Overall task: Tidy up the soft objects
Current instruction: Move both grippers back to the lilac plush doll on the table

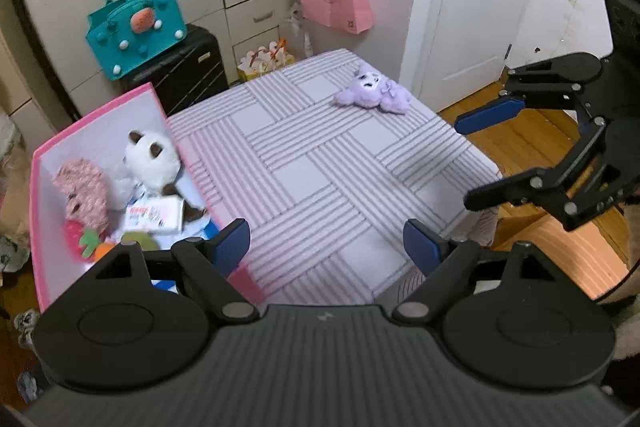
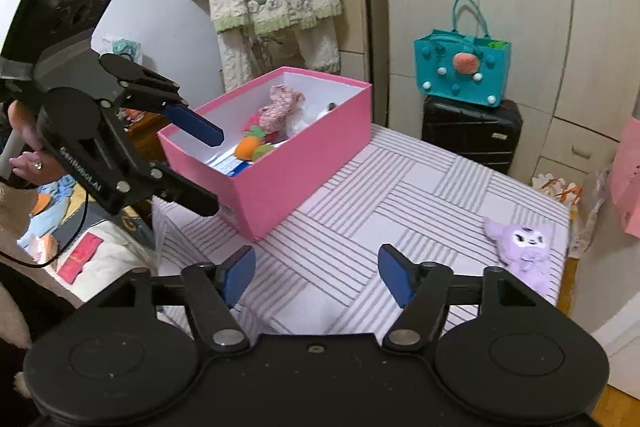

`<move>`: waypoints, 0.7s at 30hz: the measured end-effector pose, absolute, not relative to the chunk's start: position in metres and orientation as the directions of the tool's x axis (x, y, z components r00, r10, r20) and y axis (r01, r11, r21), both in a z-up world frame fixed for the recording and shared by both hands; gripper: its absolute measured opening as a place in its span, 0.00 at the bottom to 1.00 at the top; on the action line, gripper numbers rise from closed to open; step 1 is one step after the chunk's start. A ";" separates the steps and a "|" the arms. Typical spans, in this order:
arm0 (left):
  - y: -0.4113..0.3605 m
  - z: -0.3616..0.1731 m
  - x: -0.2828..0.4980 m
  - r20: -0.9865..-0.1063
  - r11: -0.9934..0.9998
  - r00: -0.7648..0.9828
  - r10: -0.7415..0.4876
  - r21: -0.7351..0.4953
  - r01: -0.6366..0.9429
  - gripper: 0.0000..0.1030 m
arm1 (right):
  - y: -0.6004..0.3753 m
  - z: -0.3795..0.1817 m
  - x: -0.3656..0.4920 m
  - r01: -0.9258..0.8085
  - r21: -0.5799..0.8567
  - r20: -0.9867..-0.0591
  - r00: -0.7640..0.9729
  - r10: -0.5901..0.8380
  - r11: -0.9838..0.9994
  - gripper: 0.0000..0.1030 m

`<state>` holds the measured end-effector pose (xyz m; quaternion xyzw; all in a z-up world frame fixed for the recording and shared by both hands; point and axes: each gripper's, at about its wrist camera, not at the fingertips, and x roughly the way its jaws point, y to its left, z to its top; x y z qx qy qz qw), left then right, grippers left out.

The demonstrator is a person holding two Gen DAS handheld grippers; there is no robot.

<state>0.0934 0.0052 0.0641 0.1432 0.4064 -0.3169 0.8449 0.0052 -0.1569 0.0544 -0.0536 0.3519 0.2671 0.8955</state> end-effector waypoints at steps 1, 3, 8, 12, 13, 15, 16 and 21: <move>0.000 0.063 0.096 -0.775 0.755 0.470 -0.422 -0.014 0.655 0.83 | -0.161 0.053 0.005 -0.510 0.090 -0.656 0.616 0.436 0.856 0.74; -0.009 0.061 0.101 -0.762 0.751 0.483 -0.432 -0.008 0.660 0.85 | -0.169 0.048 0.008 -0.486 0.077 -0.651 0.637 0.414 0.870 0.84; -0.028 0.052 0.115 -0.728 0.749 0.512 -0.455 -0.003 0.662 0.90 | -0.191 0.032 0.016 -0.429 -0.014 -0.620 0.712 0.329 0.903 0.87; -0.039 0.036 0.127 -0.704 0.774 0.547 -0.453 -0.006 0.633 0.92 | -0.209 0.016 0.028 -0.405 -0.053 -0.579 0.757 0.303 0.913 0.88; -0.043 0.033 0.130 -0.700 0.781 0.555 -0.450 -0.007 0.624 0.92 | -0.214 0.013 0.031 -0.400 -0.055 -0.563 0.769 0.303 0.915 0.88; -0.048 0.025 0.138 -0.694 0.795 0.564 -0.447 -0.018 0.607 0.93 | -0.226 0.006 0.039 -0.380 -0.054 -0.530 0.794 0.296 0.923 0.88; -0.051 0.021 0.141 -0.691 0.800 0.567 -0.449 -0.028 0.599 0.93 | -0.231 0.004 0.041 -0.369 -0.052 -0.515 0.806 0.291 0.928 0.88; -0.068 0.003 0.160 -0.680 0.821 0.572 -0.458 -0.077 0.566 0.95 | -0.255 -0.013 0.061 -0.311 -0.062 -0.493 0.836 0.242 0.948 0.88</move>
